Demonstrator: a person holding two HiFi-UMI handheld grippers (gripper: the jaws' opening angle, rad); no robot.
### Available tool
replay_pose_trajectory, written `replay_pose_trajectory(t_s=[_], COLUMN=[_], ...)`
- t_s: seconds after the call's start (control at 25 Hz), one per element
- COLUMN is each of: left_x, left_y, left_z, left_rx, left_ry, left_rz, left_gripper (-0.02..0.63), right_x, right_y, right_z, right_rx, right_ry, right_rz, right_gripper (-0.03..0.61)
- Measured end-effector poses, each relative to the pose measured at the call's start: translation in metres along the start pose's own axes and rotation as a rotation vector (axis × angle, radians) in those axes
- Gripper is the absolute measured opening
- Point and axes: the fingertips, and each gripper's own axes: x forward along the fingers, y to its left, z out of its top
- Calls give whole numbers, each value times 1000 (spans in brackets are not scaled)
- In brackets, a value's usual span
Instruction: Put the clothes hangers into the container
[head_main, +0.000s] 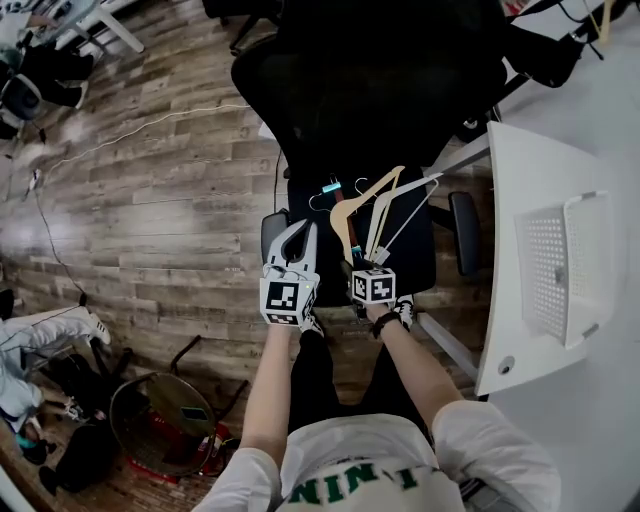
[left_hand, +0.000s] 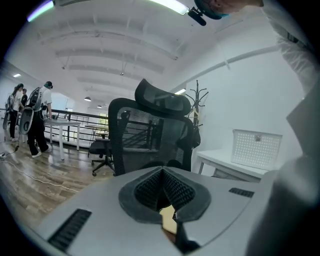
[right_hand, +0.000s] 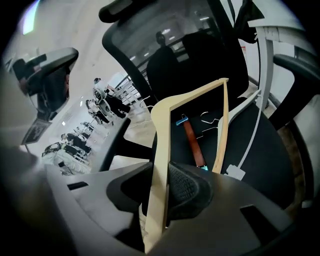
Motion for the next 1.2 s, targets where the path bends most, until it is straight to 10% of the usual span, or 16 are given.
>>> replay_pose_trajectory(t_s=[0.6,1.2], left_x=[-52,-19], left_y=[-48,-136], left_z=[88,181], left_rx=[-20,41], left_ry=[95,-20], left_rz=[34,-122], left_gripper=[11,11], right_x=[-197,-362], right_y=[58,61], right_z=[68,174], right_rx=[-352,-221], right_ry=[-71,-419], right_rz=[3,-5], right_gripper=[112,113])
